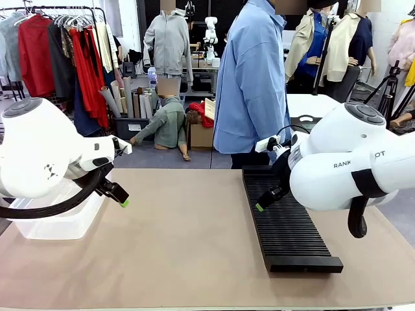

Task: Sort PCBs into racks and boxes based on the side picked up.
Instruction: Pick up the Blank PCB handed by the Human.

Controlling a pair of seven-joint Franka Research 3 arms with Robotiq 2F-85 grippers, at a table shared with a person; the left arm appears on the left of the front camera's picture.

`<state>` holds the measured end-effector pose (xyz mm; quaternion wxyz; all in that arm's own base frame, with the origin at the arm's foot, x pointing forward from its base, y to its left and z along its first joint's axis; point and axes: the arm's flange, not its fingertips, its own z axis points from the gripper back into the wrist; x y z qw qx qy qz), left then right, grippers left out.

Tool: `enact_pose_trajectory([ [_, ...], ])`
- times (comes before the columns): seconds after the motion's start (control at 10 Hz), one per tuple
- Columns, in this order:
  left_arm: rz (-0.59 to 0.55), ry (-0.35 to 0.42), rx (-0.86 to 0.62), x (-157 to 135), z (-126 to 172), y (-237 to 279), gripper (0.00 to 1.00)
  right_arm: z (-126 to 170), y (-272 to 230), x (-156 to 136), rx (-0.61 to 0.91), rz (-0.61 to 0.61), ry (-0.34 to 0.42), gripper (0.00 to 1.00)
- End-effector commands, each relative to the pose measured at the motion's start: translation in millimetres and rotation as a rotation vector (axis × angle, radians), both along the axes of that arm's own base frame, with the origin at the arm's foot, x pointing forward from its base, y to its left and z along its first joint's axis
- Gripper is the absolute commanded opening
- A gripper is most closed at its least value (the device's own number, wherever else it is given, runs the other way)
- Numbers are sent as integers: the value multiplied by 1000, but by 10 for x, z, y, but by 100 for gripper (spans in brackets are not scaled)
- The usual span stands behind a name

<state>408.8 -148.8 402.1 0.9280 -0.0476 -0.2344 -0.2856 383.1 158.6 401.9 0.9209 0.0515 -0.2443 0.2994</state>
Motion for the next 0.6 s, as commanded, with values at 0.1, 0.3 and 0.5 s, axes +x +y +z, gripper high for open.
enact_pose_trajectory([
  [0.1,-27,4,-80,-4,237,127,100,233,-241,-18,93,26,36,100],
  [0.3,-71,57,-155,34,513,275,100,514,-419,12,115,41,62,100],
  [0.5,-137,177,-232,250,701,456,100,748,-627,143,201,84,144,100],
])
